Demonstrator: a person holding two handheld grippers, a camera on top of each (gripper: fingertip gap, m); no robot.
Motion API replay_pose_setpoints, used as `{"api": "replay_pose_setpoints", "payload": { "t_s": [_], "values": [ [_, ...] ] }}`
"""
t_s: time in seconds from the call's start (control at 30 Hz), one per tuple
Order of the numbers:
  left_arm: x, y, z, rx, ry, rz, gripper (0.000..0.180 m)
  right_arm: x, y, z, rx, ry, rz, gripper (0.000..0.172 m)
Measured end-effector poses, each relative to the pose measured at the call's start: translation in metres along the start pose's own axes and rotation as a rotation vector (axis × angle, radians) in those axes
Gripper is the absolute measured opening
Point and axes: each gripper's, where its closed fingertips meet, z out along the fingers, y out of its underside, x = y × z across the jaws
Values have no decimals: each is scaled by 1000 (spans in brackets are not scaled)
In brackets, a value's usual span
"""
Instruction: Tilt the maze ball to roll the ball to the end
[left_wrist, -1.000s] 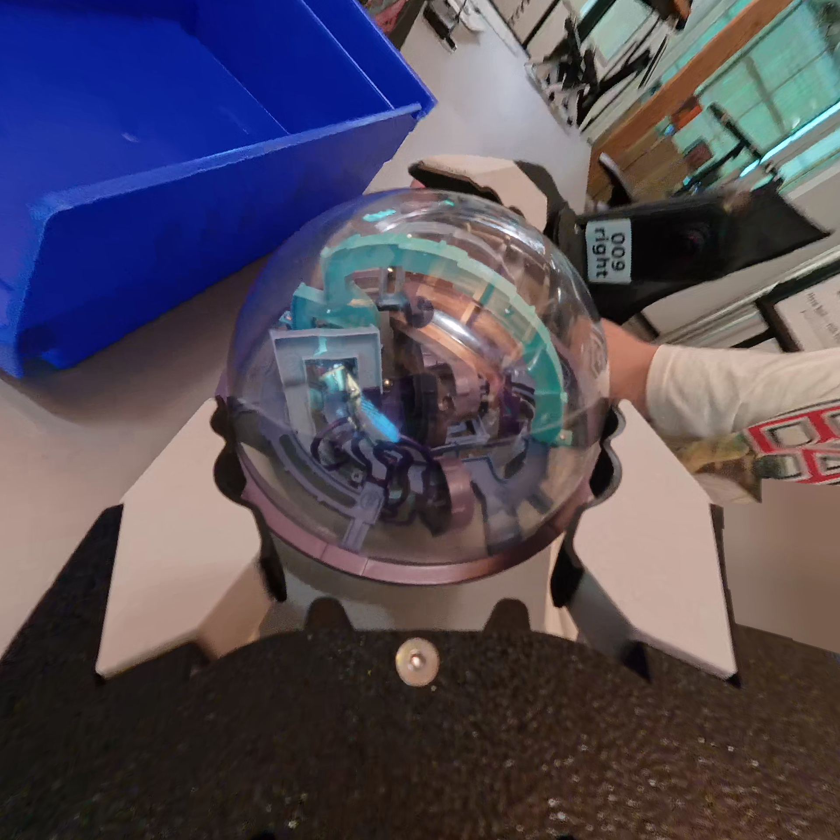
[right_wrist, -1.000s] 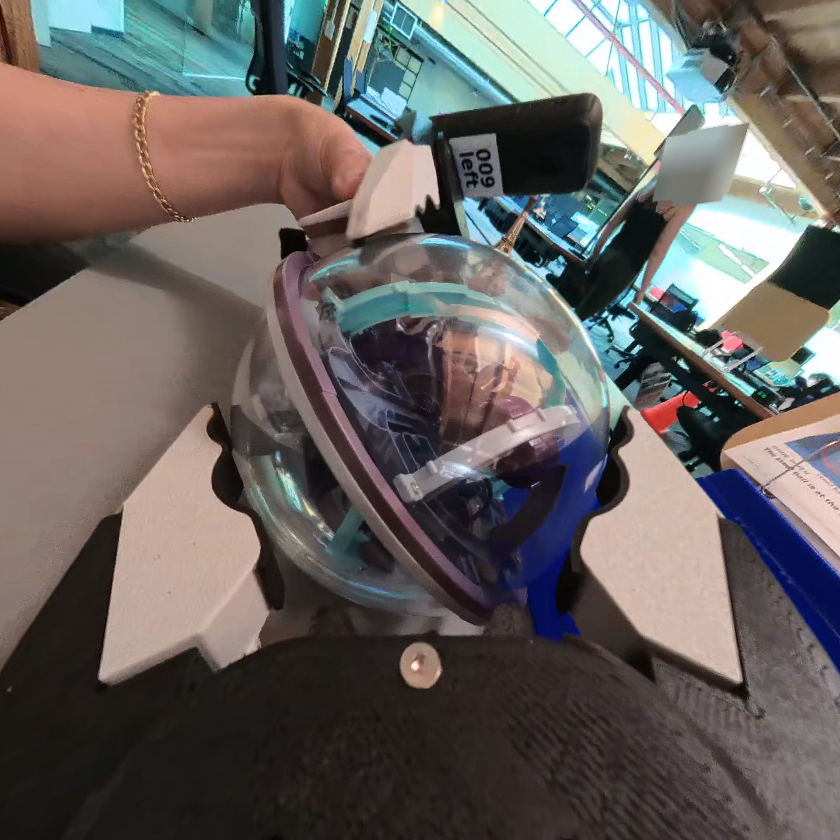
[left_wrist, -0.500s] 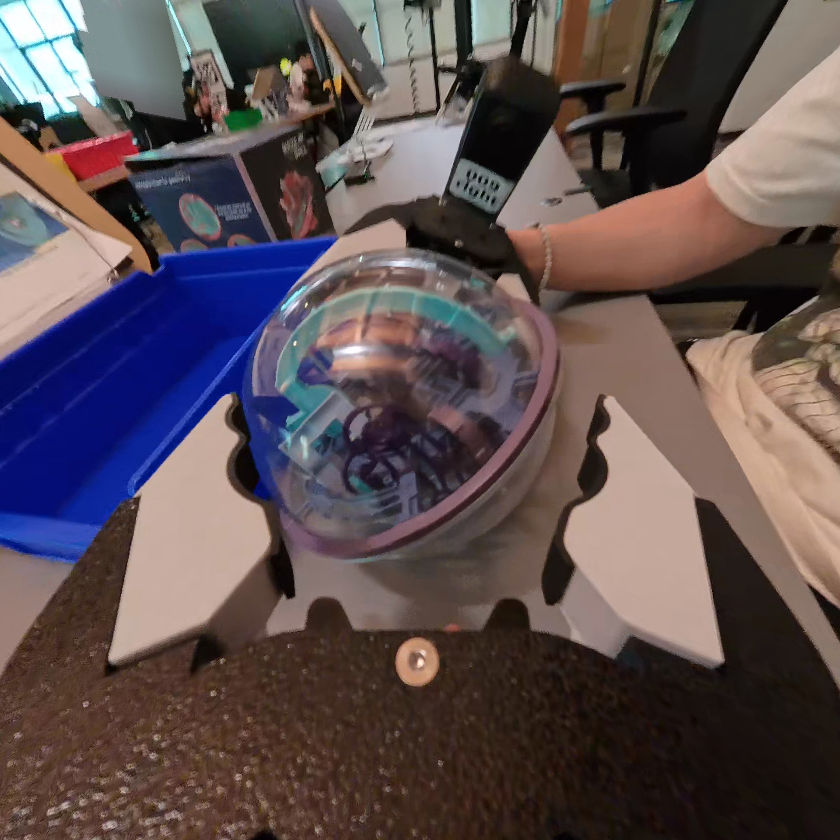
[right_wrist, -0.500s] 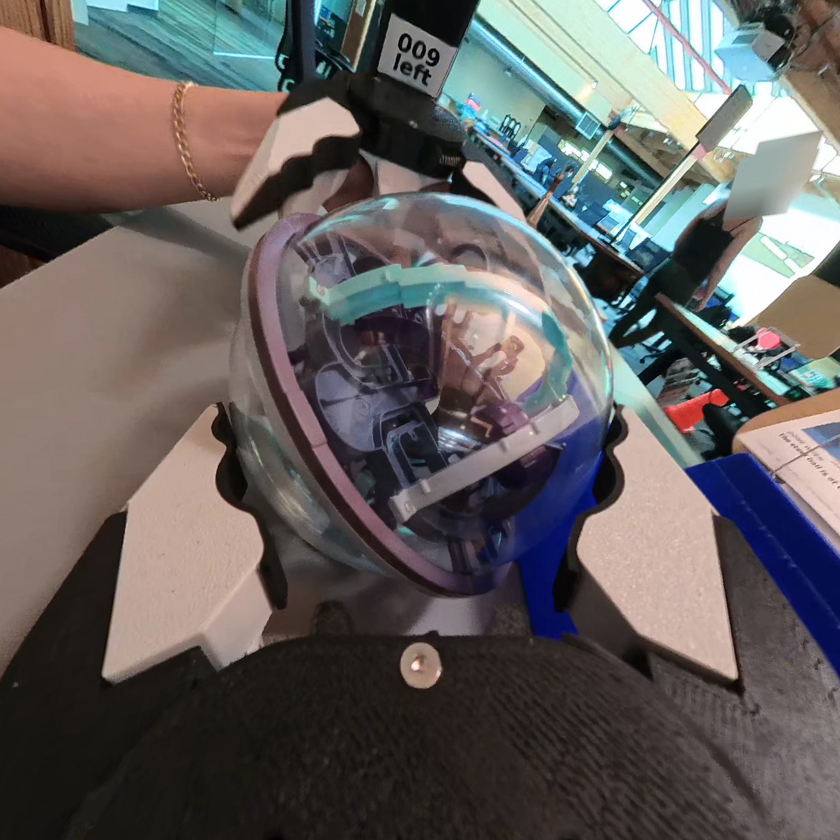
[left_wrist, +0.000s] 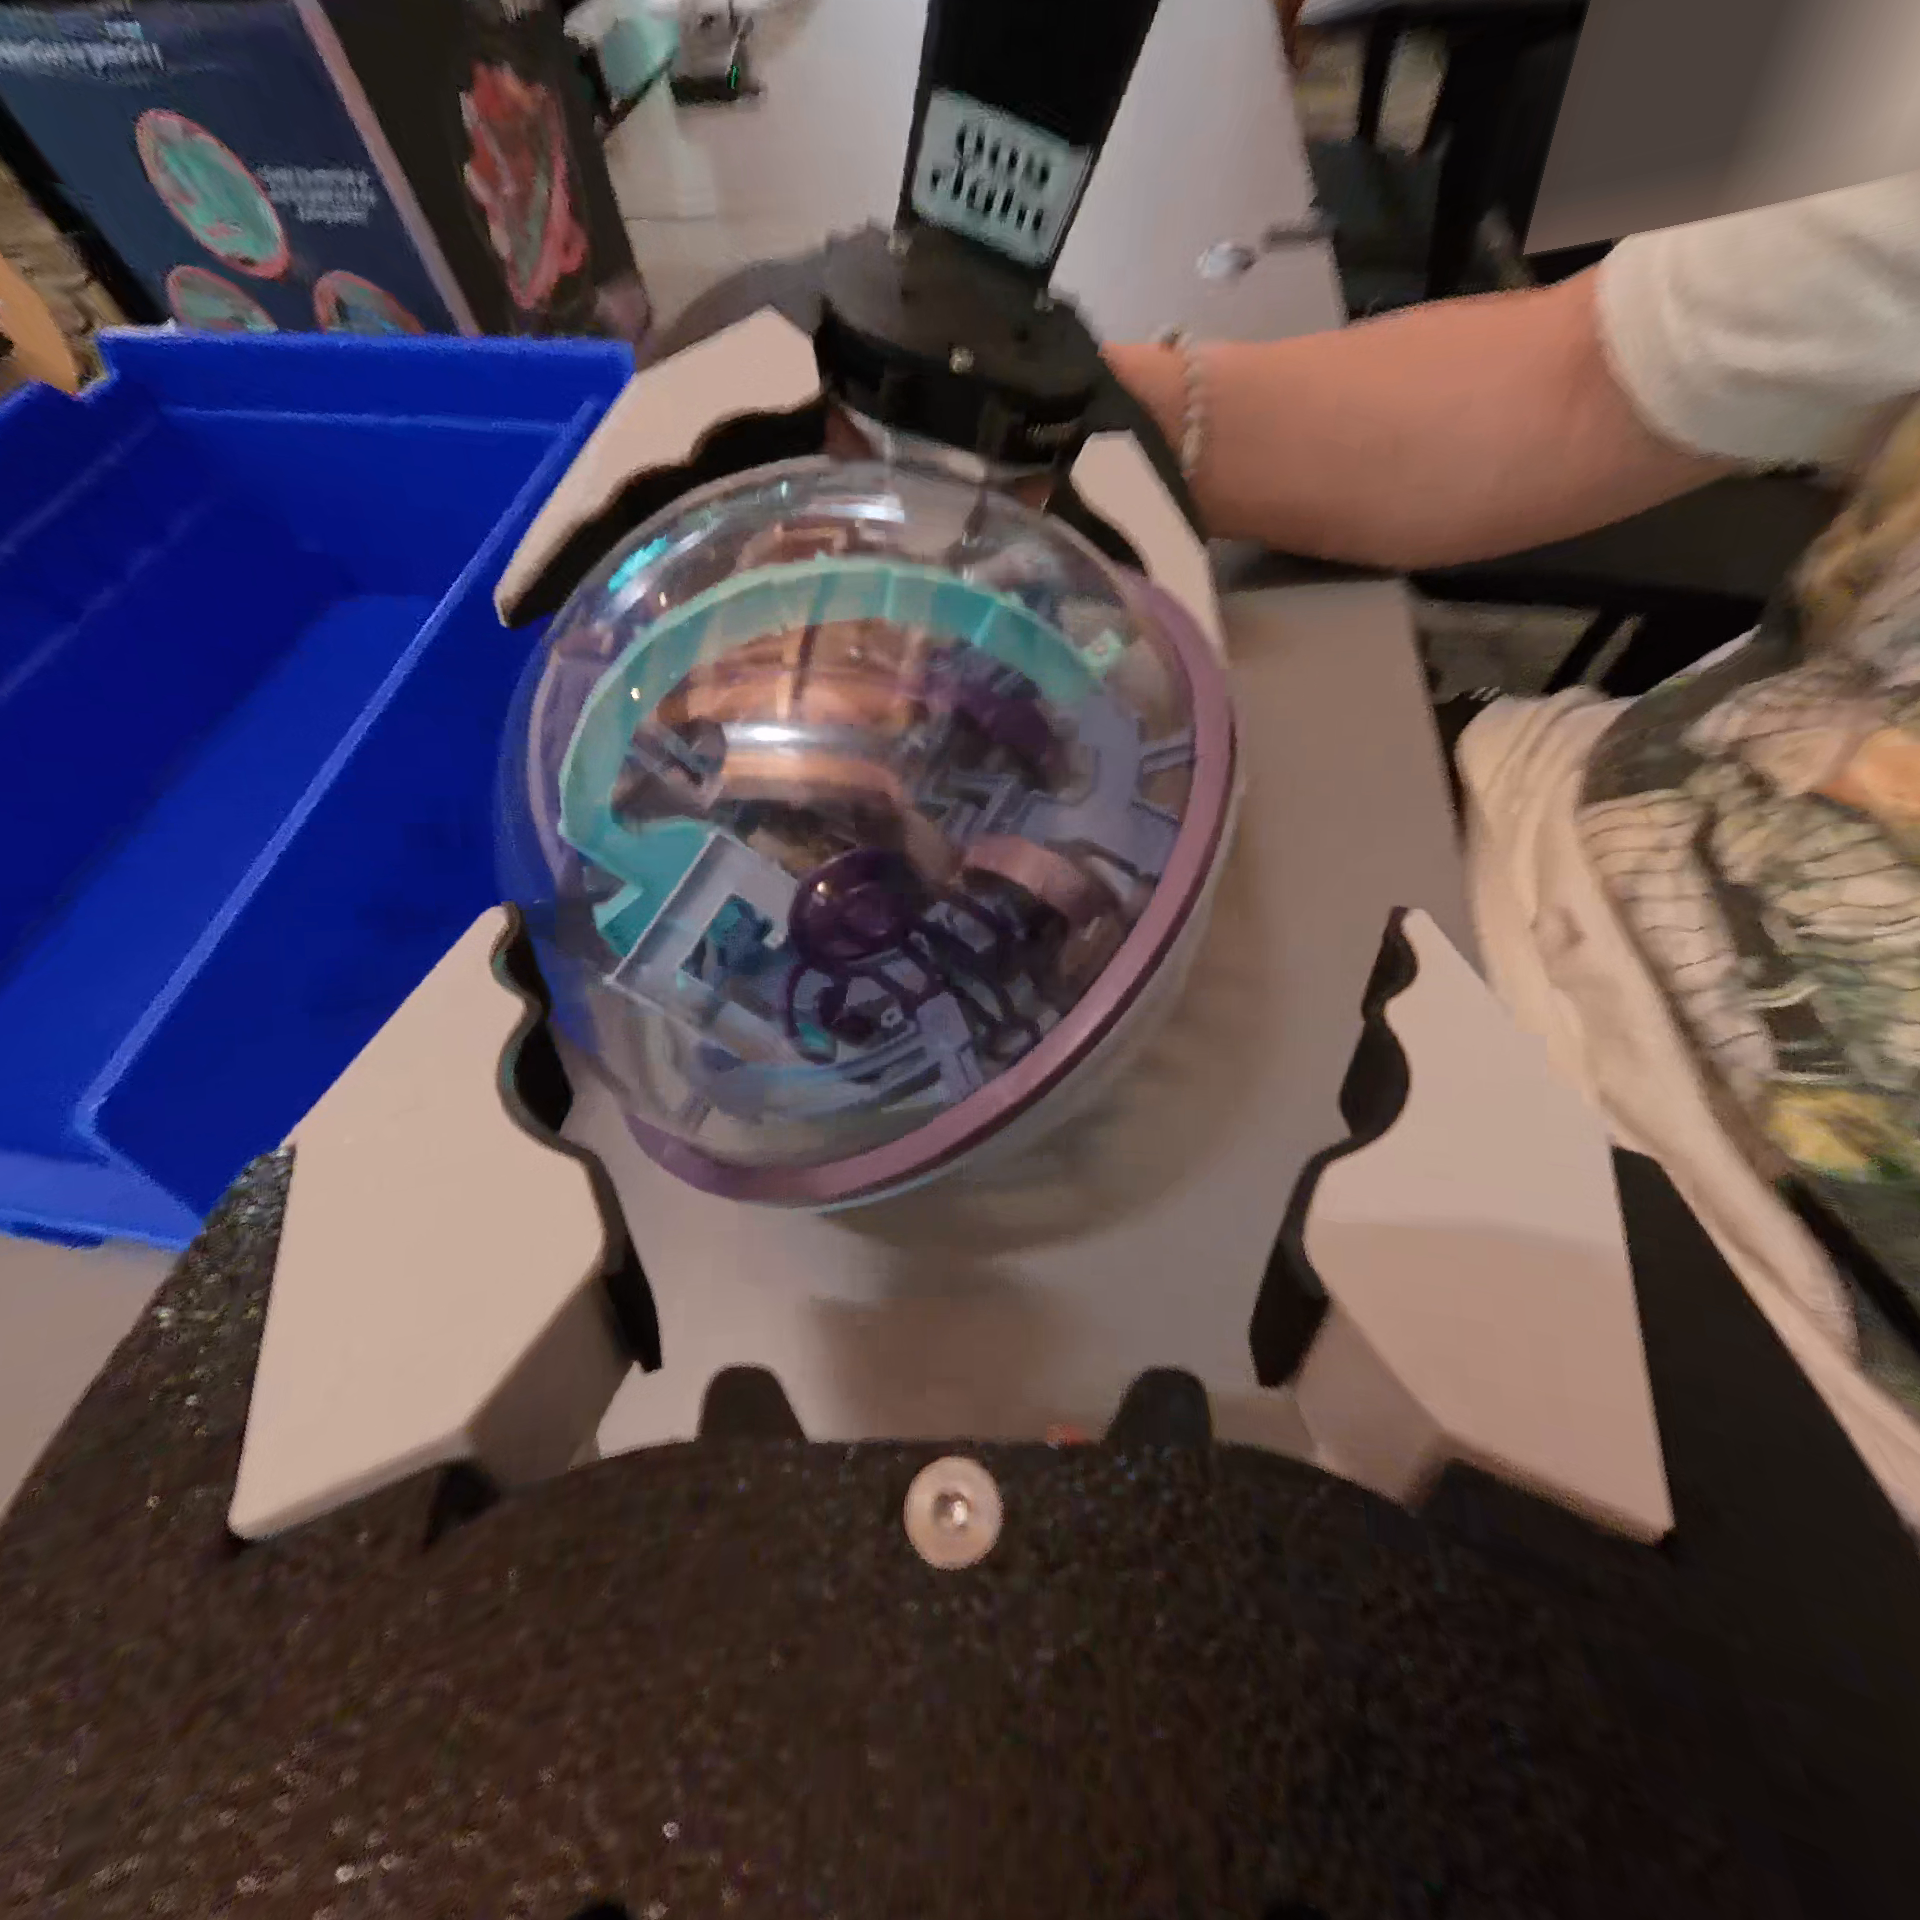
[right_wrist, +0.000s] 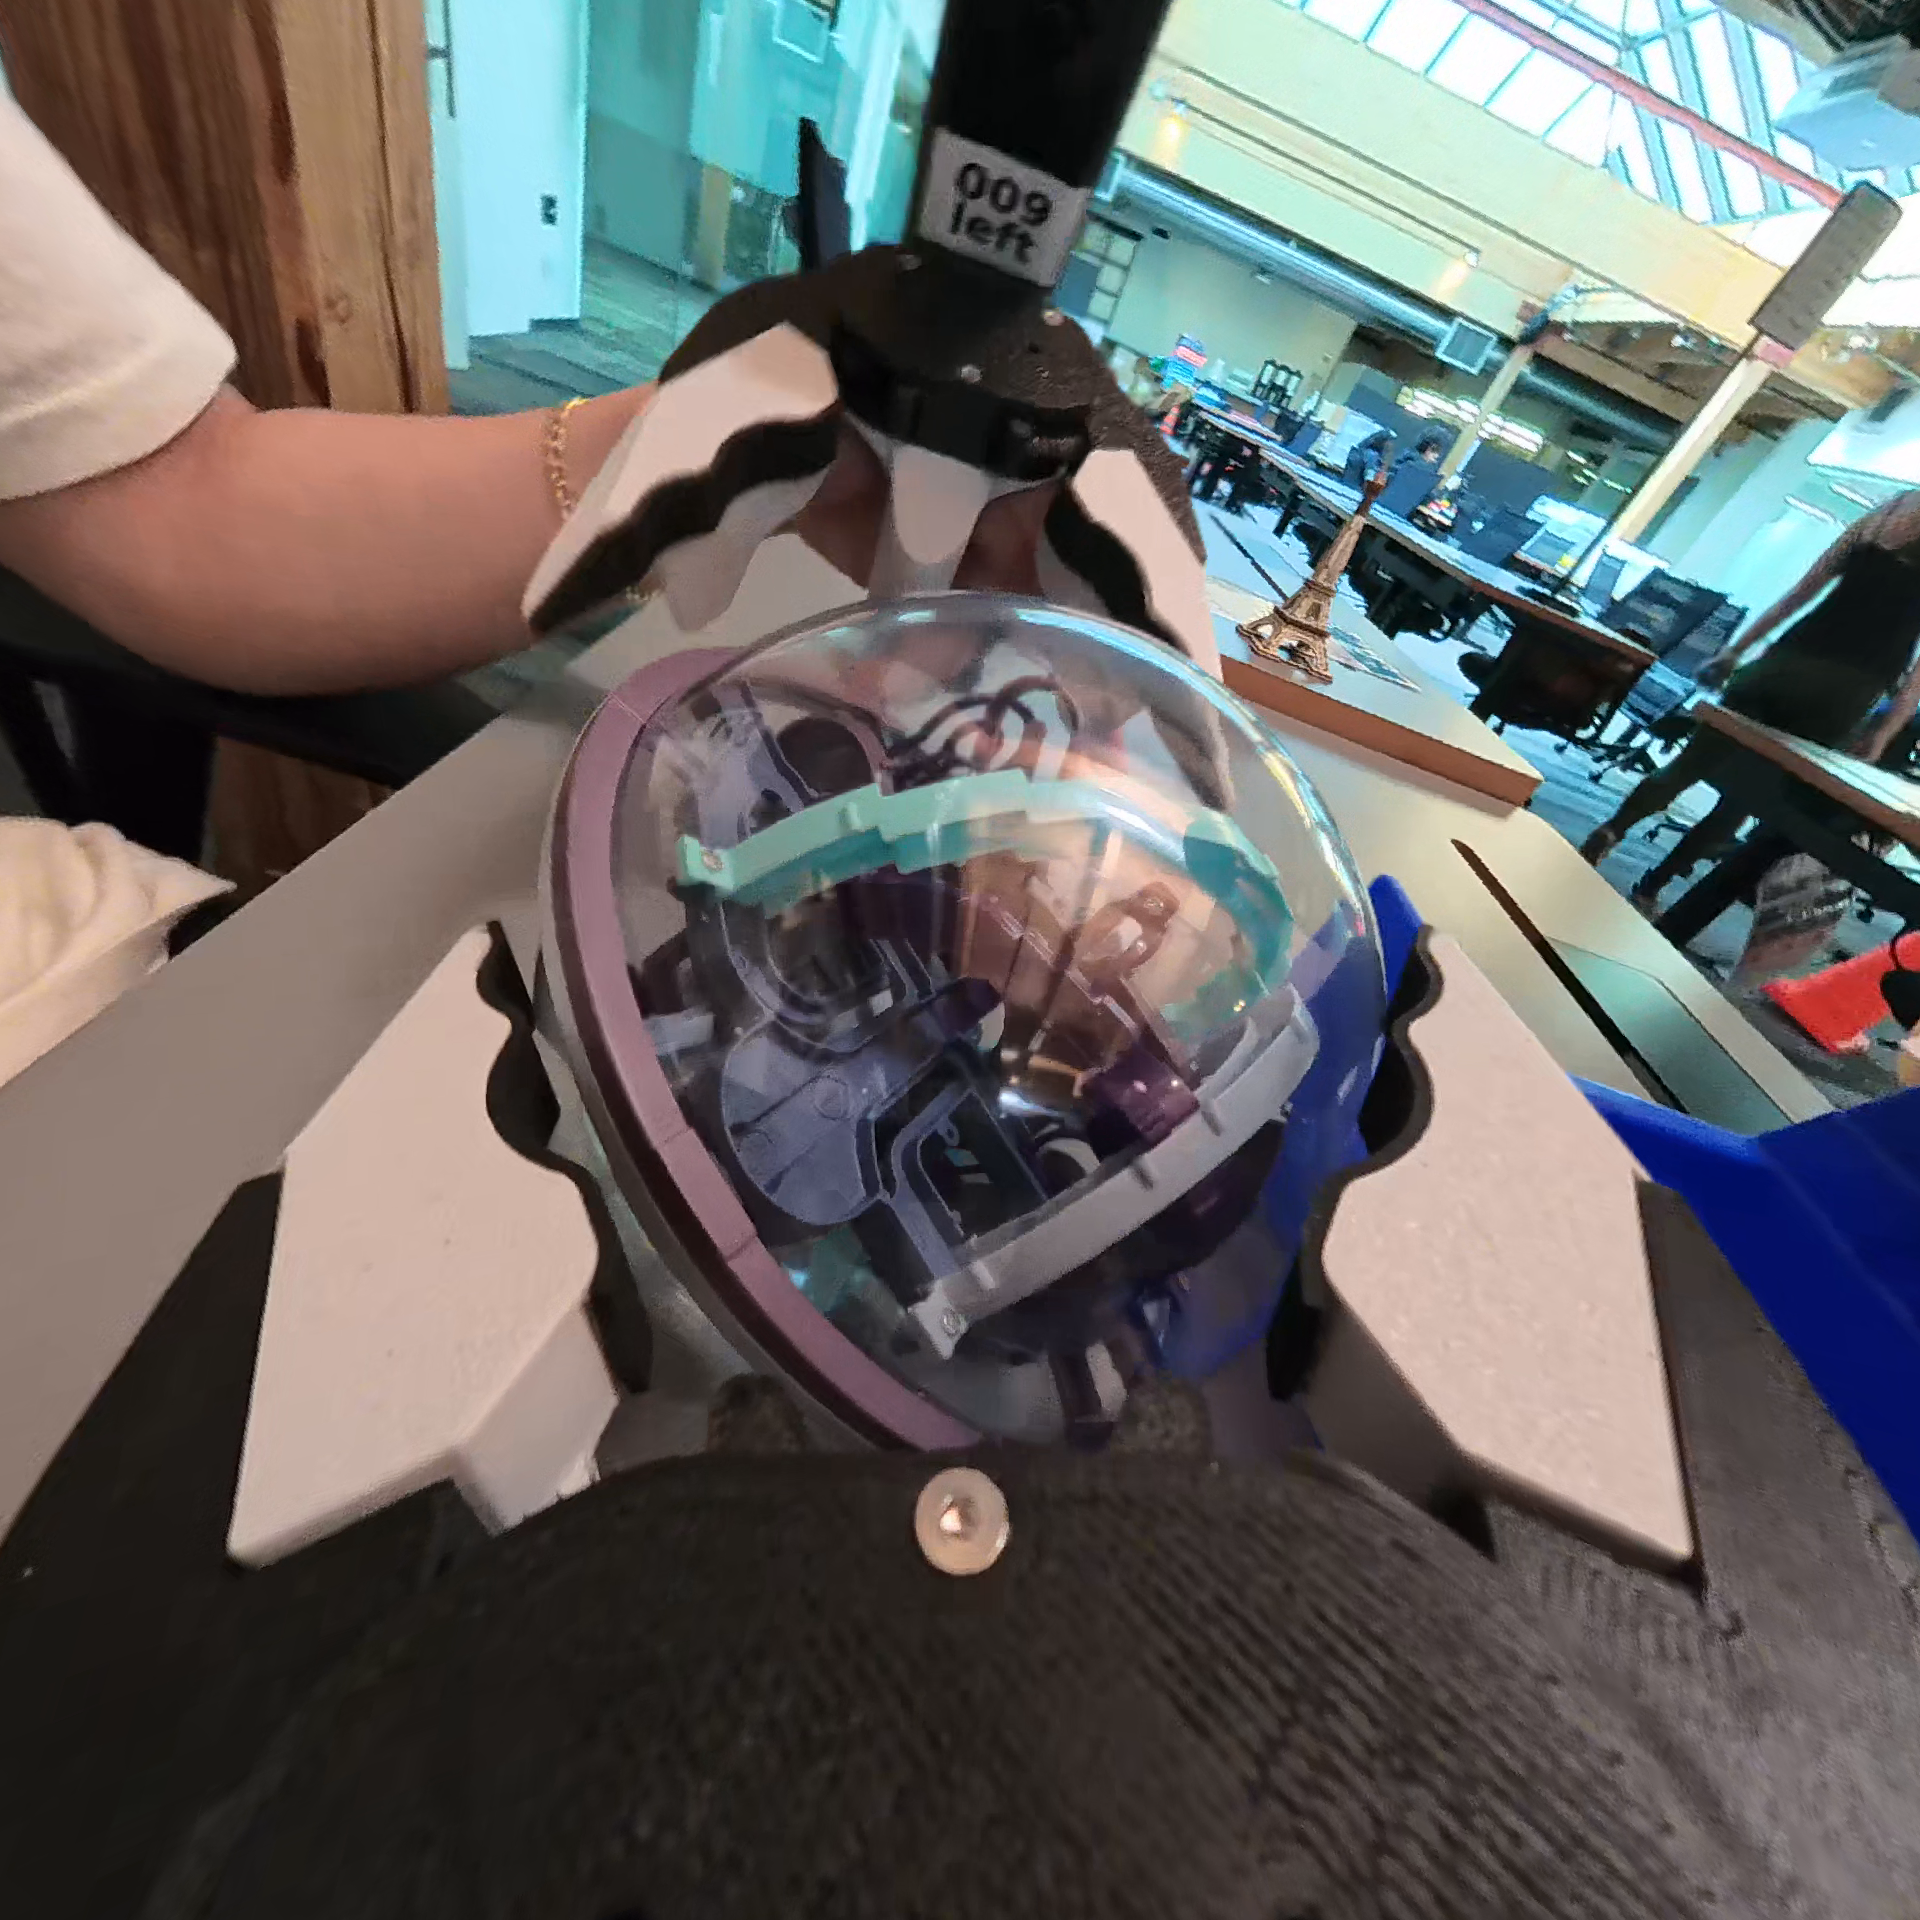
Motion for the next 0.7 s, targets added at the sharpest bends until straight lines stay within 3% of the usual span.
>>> {"api": "replay_pose_setpoints", "payload": {
  "t_s": [0.13, 0.17, 0.27, 0.47, 0.7],
  "values": [
    [-9, -19, -15, 188, 42, -93, 111, -6, 3, 1, -17, -26, -58, 156],
    [-11, -20, -15, 203, 49, -120, 109, -8, 3, 1, -19, -32, -74, 156],
    [-17, -13, -6, 190, 45, -145, 114, -13, 2, 3, -25, -50, -118, 156],
    [-15, 9, 22, 12, 17, -178, 146, -7, 12, -2, -70, -37, -60, 157],
    [-32, 5, 31, -43, -94, -257, 136, 18, 4, -20, 30, 15, 181, 157]
  ]
}}
